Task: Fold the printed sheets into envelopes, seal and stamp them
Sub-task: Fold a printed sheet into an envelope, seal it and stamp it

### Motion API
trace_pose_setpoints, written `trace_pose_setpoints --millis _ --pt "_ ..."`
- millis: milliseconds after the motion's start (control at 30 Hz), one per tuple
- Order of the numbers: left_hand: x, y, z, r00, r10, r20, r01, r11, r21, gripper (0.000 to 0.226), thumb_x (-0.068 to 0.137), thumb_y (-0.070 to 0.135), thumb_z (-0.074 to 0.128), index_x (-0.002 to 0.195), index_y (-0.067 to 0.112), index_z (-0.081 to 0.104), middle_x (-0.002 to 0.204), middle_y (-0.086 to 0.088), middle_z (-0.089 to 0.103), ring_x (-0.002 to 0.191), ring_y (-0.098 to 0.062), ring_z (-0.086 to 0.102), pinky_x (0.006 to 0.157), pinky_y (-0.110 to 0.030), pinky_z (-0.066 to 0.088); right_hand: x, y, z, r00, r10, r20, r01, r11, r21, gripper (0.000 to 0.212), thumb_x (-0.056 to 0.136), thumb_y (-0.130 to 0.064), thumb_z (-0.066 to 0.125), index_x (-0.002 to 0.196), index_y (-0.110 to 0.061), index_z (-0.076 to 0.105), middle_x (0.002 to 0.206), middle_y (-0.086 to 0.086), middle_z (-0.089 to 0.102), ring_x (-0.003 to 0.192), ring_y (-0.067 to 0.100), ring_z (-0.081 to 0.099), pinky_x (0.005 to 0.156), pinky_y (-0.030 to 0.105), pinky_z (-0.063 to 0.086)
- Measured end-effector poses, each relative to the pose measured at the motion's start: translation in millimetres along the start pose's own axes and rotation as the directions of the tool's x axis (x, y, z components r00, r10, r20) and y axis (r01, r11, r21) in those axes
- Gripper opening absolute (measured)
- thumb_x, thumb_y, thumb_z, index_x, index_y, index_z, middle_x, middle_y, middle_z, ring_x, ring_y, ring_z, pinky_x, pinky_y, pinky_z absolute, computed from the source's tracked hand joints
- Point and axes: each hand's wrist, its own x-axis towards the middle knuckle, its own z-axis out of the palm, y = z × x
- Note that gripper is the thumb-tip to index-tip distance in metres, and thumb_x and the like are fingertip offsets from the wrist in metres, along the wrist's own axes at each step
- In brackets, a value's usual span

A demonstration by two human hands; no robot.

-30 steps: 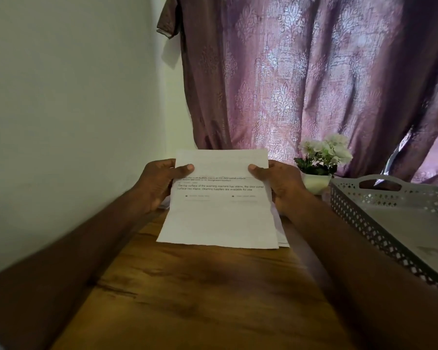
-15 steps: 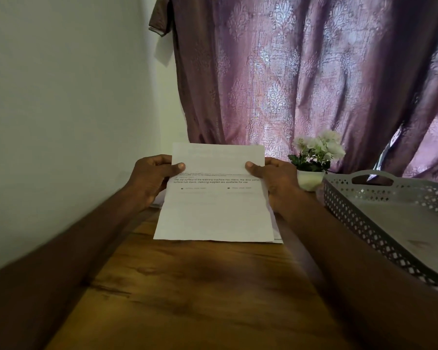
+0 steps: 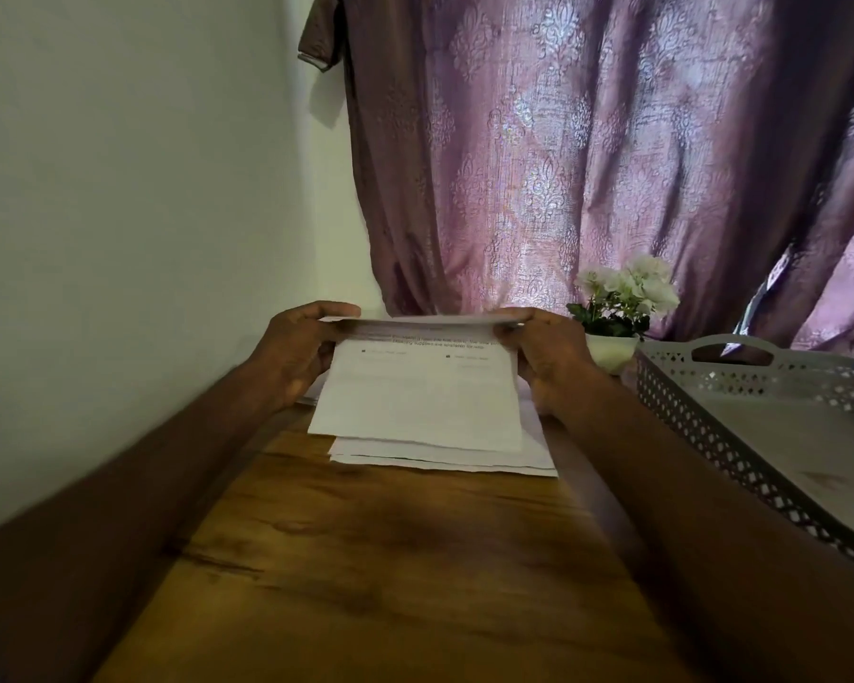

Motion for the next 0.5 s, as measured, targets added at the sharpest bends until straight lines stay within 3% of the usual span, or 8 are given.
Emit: trace_pose_setpoints --millis 100,167,233,300,367,500 --pt "-1.8 2.0 0.6 1.0 -0.016 -0.019 0.016 1.0 -0.021 0.018 0.099 0.001 0.062 0.097 0.008 0.079 0.093 -0.012 0.079 0.078 -0.024 0.079 0.065 -0.029 0.063 1.0 0.9 -0.1 1.0 0.024 0.003 -0.024 1.0 0.009 0.026 0.088 0.01 0.067 0.078 -0.012 0.075 0.077 0.008 0.074 0.063 0.019 0.071 0.078 0.039 0.06" --pt "-3.4 3.2 0.7 0.999 -0.035 -0.01 0.034 0.999 -0.029 0.015 0.099 0.005 0.063 0.103 0.004 0.078 0.099 -0.017 0.078 0.081 -0.026 0.079 0.064 -0.029 0.063 0.2 0.2 -0.4 0.999 0.051 -0.008 -0.051 0.998 0.029 0.021 0.087 0.008 0.068 0.083 -0.01 0.077 0.078 0.009 0.073 0.069 0.022 0.07 0.082 0.042 0.061" --pt "-5.3 5.0 0.1 0.998 -0.064 0.007 0.064 0.997 -0.051 0.02 0.098 0.008 0.062 0.111 0.0 0.076 0.109 -0.02 0.077 0.094 -0.031 0.077 0.074 -0.034 0.065 -0.5 -1.6 -1.2 0.997 0.075 -0.018 -0.074 0.996 0.05 0.02 0.085 0.007 0.067 0.096 -0.004 0.079 0.09 0.014 0.075 0.081 0.029 0.07 0.087 0.046 0.062" --pt "-5.8 6.5 -1.0 0.997 -0.071 0.003 0.071 0.992 -0.104 0.023 0.098 0.01 0.055 0.102 0.002 0.076 0.116 -0.019 0.076 0.108 -0.034 0.072 0.091 -0.041 0.063 -2.7 -3.8 -2.8 0.995 0.095 0.009 -0.095 0.994 0.057 0.025 0.085 0.001 0.062 0.105 0.0 0.078 0.104 0.019 0.075 0.085 0.032 0.068 0.089 0.046 0.062" --pt "-6.6 7.2 -0.5 0.999 -0.044 -0.011 0.042 0.991 -0.127 0.021 0.099 0.011 0.056 0.096 0.005 0.077 0.114 -0.015 0.077 0.111 -0.032 0.069 0.096 -0.04 0.06 -4.2 -5.4 -4.5 0.993 0.113 0.043 -0.116 0.991 0.067 0.034 0.084 -0.009 0.052 0.104 0.0 0.078 0.109 0.02 0.076 0.084 0.03 0.064 0.087 0.043 0.06" --pt "-9.8 6.3 4.4 1.0 0.004 -0.026 -0.004 0.999 -0.031 0.026 0.098 0.006 0.066 0.122 0.012 0.075 0.112 -0.009 0.079 0.102 -0.023 0.074 0.087 -0.034 0.063 -6.1 -5.7 -1.3 0.997 0.045 0.067 -0.05 0.995 0.081 0.026 0.083 -0.007 0.066 0.106 -0.007 0.078 0.093 0.01 0.074 0.075 0.022 0.065 0.07 0.033 0.058"
